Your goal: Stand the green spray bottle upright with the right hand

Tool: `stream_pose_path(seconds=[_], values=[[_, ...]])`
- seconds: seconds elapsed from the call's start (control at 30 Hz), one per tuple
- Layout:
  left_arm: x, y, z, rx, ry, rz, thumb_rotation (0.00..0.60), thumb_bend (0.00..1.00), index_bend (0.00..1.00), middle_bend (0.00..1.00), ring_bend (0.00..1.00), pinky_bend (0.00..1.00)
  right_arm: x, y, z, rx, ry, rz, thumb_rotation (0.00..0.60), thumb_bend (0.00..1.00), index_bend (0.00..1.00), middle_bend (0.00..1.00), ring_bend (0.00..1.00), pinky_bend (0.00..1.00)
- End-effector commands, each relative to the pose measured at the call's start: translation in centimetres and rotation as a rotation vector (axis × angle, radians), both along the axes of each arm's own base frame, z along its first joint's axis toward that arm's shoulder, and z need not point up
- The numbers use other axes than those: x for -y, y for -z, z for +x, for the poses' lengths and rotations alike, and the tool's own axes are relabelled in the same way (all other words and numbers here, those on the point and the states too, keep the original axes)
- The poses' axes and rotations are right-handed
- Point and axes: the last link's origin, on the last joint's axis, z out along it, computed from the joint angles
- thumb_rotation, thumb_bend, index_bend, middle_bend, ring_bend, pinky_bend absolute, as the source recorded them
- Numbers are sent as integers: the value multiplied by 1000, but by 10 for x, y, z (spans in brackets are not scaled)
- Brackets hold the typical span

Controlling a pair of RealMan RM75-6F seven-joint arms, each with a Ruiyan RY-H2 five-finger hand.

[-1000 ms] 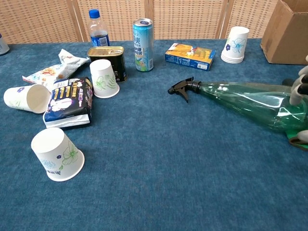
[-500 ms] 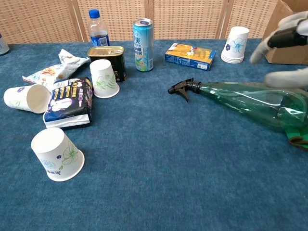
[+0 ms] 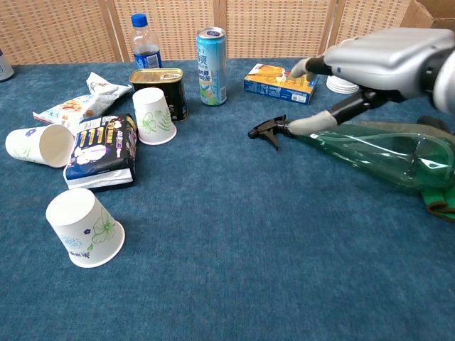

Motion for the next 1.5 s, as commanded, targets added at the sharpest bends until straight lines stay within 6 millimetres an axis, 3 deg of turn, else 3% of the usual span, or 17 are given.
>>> stream_pose_path(seconds=[0.03,0.33,0.67,1.5], values=[[-1,0,-1,0,-3,-1,597,183,265,266,221,65,13,6,5,-32,11,-44,148,180,0,78,0,41],[-4,3,-1,3,1,-10,597,183,268,266,221,65,32,22,6,-90,65,-84,323,198,75,59,0,40],[-5,4,2,1,7,-14,594,184,275,265,221,65,44,40,4,-117,106,-99,337,196,214,105,0,40],[-4,1,-8,-11,-29,-10,595,183,275,266,221,62,73,79,-14,-246,217,-80,343,185,232,122,1,40]])
